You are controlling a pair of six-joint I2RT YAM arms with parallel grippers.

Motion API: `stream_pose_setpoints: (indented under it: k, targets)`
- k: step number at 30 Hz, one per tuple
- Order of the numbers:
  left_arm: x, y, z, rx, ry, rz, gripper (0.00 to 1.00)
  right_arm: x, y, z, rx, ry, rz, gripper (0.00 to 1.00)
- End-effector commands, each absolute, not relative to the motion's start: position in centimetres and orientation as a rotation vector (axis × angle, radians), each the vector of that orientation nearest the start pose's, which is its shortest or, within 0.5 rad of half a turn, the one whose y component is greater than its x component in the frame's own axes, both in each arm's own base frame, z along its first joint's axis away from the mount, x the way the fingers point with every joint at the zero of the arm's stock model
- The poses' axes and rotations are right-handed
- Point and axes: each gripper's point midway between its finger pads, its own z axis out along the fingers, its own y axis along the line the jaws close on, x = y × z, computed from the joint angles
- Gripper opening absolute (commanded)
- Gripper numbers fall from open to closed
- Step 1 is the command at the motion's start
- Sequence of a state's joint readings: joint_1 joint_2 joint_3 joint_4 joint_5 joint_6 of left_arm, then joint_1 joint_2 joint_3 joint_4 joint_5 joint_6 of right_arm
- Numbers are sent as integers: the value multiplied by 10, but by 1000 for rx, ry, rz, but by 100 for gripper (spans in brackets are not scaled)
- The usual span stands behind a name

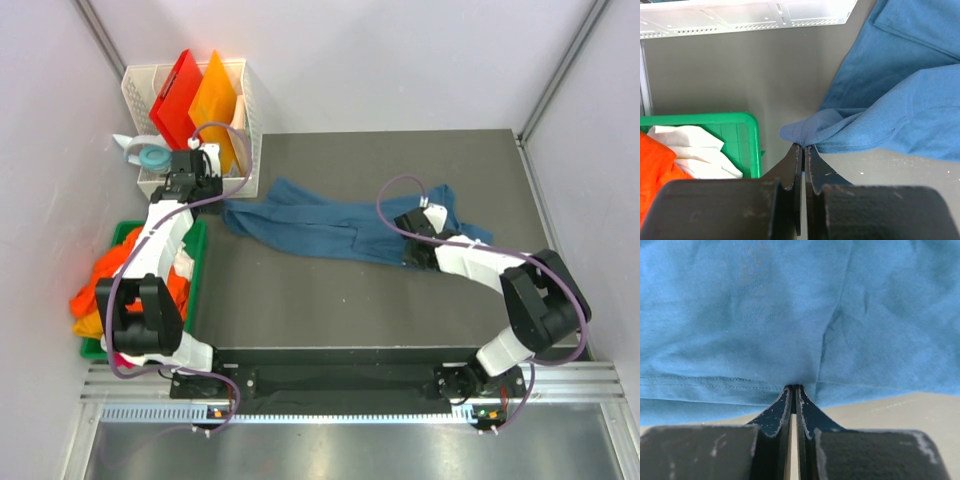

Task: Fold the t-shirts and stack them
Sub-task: Flatten out the tshirt

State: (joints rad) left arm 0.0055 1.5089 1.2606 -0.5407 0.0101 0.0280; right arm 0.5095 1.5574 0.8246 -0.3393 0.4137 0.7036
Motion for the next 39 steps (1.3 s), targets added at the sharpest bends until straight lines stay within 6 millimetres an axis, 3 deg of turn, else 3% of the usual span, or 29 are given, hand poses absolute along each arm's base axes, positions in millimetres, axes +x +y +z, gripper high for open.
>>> stream_pose_setpoints:
  k: [1, 5, 7, 8, 9, 11, 12, 14, 17, 19, 20, 28, 32, 37, 39]
  targets:
    - [404, 1, 195, 41, 2267, 10, 0, 328, 102, 83, 436, 2289, -91, 0]
    - [405, 8, 227, 20, 2209, 56, 0, 331, 75, 182, 456, 2073, -125, 0]
    - [404, 9, 248, 15, 2177, 60, 0, 332, 59, 253, 449, 1940, -127, 0]
    - [404, 8, 267, 17, 2146, 58, 0, 331, 52, 276, 450, 1899, -131, 0]
    - [401, 7, 283, 20, 2116, 51, 0, 330, 47, 321, 438, 1825, -117, 0]
    - [397, 6, 314, 23, 2054, 44, 0, 320, 35, 357, 434, 1780, -145, 0]
    - [390, 4, 331, 30, 2014, 36, 0, 314, 30, 388, 436, 1730, -135, 0]
    - [381, 4, 358, 34, 1955, 36, 0, 299, 20, 414, 438, 1688, -143, 0]
    - [349, -4, 405, 87, 1825, 7, 0, 274, 3, 443, 438, 1617, -142, 0]
    - [333, -7, 420, 111, 1786, -1, 0, 255, -11, 458, 434, 1579, -164, 0]
    - [318, -7, 437, 114, 1737, 2, 0, 247, -17, 467, 428, 1557, -177, 0]
    - [244, -13, 491, 145, 1590, -12, 0, 191, -57, 540, 461, 1383, -202, 0]
    - [213, -19, 516, 167, 1534, -32, 0, 156, -77, 593, 490, 1256, -173, 0]
    - [180, -17, 558, 158, 1430, -15, 0, 136, -88, 630, 524, 1159, -130, 0]
    - [175, -17, 564, 157, 1425, -10, 0, 130, -90, 638, 535, 1132, -103, 0]
